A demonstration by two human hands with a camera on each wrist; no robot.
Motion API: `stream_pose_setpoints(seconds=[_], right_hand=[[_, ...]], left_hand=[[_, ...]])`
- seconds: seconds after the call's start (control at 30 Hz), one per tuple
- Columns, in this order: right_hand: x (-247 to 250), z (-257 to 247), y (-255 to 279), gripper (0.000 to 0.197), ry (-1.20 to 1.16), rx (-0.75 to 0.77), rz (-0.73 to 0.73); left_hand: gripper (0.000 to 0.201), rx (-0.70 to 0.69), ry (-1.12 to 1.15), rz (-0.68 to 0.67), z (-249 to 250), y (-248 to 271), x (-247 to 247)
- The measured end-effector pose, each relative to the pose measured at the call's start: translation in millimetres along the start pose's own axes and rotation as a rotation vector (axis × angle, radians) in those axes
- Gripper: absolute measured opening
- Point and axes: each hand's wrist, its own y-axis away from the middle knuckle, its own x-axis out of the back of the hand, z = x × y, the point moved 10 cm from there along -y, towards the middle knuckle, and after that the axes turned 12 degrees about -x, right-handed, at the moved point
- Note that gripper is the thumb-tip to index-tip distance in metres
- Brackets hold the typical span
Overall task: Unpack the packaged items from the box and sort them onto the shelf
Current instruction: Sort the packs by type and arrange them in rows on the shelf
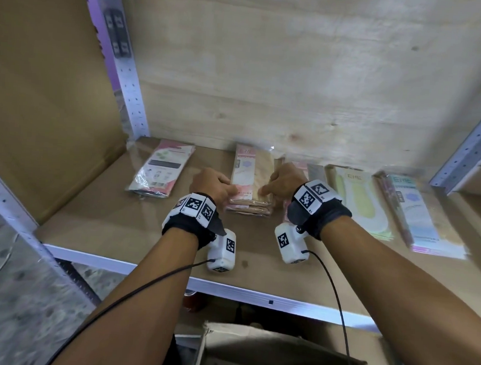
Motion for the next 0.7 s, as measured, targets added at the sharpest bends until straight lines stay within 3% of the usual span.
stream_pose_setpoints(seconds=[0.1,0.27,0.4,0.47,0.57,0.7], right_hand=[[-1,0,-2,0.045,0.028,-0.007,-0.008],[7,-8,-3,0.069,0.124,0.026,0.071],[22,-40,-1,0.058,0.084,0.16,0.18],[20,-63,4,0.046,0.02,0.243,0.197],[-3,-98,7,0.036,-0.124,0.311,0.101],[-64,-131,5,0.016,-0.355,0.262,-0.193]], left_hand=[[0.023,-0.015,-0.055,-0.003,2,1,1],[0.032,0.003,-0.159,0.045,2,-2,23],[0.029,0.043,-0.229,0.22,-5,-11,75],[0.034,0.04,-0.295,0.244,-13,-16,98],[0.035,0.09,-0.408,0.26,-38,-19,131],[0.046,0.149,-0.532,0.216,-71,-17,166]])
